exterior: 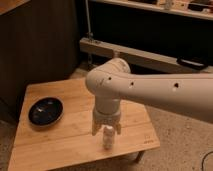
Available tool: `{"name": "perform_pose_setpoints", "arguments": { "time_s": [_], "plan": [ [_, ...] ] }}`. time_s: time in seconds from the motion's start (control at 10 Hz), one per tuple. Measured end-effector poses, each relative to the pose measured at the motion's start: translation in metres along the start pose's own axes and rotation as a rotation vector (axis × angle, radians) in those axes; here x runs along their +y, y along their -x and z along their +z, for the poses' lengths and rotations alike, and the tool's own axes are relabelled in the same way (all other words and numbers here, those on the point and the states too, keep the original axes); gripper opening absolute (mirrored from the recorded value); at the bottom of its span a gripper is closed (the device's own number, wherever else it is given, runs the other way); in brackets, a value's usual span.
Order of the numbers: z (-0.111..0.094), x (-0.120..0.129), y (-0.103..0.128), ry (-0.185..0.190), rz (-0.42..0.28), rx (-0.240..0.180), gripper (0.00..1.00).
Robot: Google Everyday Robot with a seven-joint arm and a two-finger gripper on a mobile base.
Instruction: Place the bottle in the ceramic bowl
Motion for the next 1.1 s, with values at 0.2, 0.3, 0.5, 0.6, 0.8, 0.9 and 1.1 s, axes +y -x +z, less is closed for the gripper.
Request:
{"name": "perform_pose_setpoints", "arguments": {
  "time_s": [0.2,0.3,0.5,0.6,0.8,0.9,1.1],
  "plan": [
    [0.014,-0.005,0.003,0.018,-0.003,-0.026,0.65],
    [0.021,-0.008,0.005,0.027,-0.005,-0.036,0.65],
    [0.036,-0.011,0.016,0.061,-0.016,-0.062,0.65],
    [0.043,-0.013,0.025,0.067,-0.027,-0.068,0.65],
    [0.048,-0.006,0.046,0.076,-0.057,-0.070,0.65],
    [0.050,-0.004,0.053,0.075,-0.066,-0.066,0.65],
    [0.055,-0.006,0.065,0.062,-0.079,-0.062,0.65]
  ]
}}
